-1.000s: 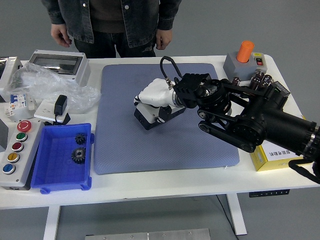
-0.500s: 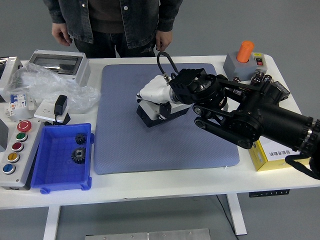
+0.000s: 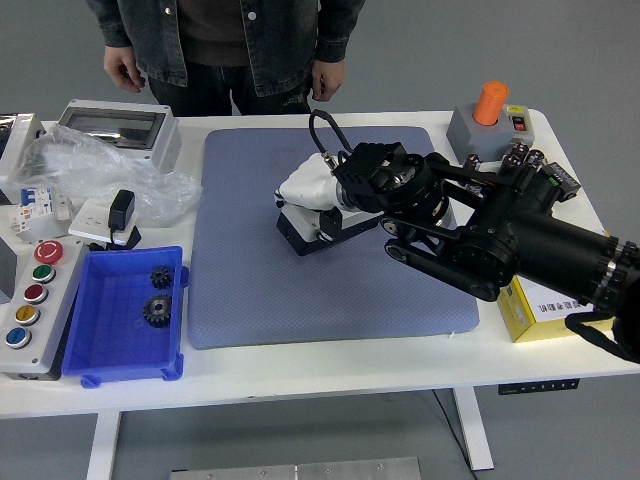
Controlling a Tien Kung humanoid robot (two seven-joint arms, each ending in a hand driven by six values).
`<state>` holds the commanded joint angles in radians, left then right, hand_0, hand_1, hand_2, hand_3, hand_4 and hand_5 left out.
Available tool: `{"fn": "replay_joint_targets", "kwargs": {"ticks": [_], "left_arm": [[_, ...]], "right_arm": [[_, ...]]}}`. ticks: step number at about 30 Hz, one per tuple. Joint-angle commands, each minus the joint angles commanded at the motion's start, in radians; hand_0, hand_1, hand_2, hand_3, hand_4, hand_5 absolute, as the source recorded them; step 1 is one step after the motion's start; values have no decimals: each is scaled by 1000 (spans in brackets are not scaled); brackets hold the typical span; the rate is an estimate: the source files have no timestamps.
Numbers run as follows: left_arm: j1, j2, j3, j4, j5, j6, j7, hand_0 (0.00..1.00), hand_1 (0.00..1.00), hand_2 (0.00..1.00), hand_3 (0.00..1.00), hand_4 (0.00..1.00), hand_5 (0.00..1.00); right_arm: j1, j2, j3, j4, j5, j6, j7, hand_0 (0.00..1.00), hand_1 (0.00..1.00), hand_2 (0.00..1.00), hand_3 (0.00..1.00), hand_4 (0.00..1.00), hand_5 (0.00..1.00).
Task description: Pick up the button,place it on the desk,press the button,press the button
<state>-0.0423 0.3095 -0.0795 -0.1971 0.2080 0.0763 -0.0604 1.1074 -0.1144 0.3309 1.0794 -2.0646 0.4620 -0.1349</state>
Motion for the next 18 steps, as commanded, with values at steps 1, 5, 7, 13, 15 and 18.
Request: {"fn": "replay_joint_targets", "kwargs": {"ticks": [1, 5, 7, 13, 15, 18], "left_arm": [[0, 0, 0, 0, 0, -1, 0, 583, 625, 605, 612, 585, 446], [-1, -1, 0, 0, -3, -2, -1, 583, 626, 605, 609, 575, 441], [-1, -1, 1, 0, -4, -3, -1, 583, 626, 605, 609, 575, 441], [2, -1, 4, 0, -7, -4, -1, 583, 625, 604, 609, 572, 439], [3, -2, 4, 0, -7, -5, -1, 583, 625, 604, 609, 572, 439], [4, -2, 4, 0, -7, -7, -1, 584, 625, 604, 610, 571, 441]], "right_arm": [[-1, 0, -1, -1, 3, -2, -1, 576, 637, 693, 626, 445, 2], [-5, 2, -3, -2, 13, -10, -5, 998, 655, 705, 637, 483, 2], [-7, 3, -3, -2, 16, -13, -7, 998, 655, 705, 637, 483, 2], [-12, 11, -2, 1, 17, -19, -8, 998, 652, 705, 641, 501, 2], [-13, 14, -4, 3, 19, -19, -13, 998, 652, 705, 641, 501, 2], [-13, 18, -12, 6, 33, -21, -31, 998, 650, 705, 645, 526, 2]]}}
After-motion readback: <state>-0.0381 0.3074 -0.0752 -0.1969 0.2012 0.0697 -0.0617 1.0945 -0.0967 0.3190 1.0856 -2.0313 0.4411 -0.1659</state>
